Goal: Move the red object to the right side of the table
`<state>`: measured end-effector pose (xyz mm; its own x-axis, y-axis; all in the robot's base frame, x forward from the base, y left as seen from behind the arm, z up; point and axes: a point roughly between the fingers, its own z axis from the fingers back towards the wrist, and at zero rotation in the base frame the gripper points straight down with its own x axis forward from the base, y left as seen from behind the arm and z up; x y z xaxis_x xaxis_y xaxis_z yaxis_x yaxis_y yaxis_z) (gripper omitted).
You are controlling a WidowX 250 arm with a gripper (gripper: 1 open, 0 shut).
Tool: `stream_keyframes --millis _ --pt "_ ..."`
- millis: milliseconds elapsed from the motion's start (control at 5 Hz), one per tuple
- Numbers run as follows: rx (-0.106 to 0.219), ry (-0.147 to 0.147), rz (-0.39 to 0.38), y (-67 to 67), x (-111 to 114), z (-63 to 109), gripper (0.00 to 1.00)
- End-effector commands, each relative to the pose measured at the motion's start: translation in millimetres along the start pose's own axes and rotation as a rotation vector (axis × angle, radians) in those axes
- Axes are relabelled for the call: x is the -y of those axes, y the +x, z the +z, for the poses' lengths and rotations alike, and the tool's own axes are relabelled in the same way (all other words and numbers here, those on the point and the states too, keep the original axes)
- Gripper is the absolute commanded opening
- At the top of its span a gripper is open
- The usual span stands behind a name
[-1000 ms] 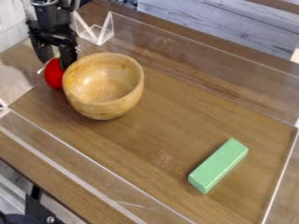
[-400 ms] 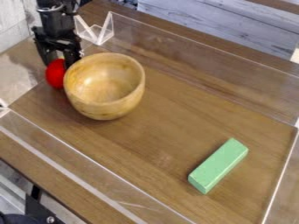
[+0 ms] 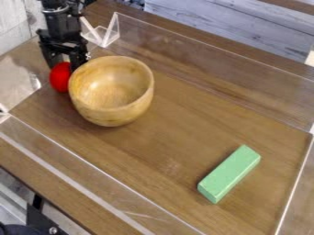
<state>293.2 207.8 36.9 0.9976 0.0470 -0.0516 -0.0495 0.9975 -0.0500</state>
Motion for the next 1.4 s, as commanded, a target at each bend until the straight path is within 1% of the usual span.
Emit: stream_keyframes --millis 0,200,400,600,800,1000,1200 --pt "0.037 0.015 -0.001 8.5 -4 11.6 1.00" --pt "0.048 0.022 -0.002 9.0 -1 18.2 0.00" --pt "0.081 0.041 -0.009 10.1 8 38.0 0.00" --pt "0.128 0.064 -0.023 12.3 22 63.8 0.00" --pt "0.185 0.079 -0.055 21.5 52 89.9 0.00" --pt "0.220 0.073 -0.104 31.7 92 103.7 0.00" --pt "0.235 0.067 -0.129 36.3 123 109.1 0.00"
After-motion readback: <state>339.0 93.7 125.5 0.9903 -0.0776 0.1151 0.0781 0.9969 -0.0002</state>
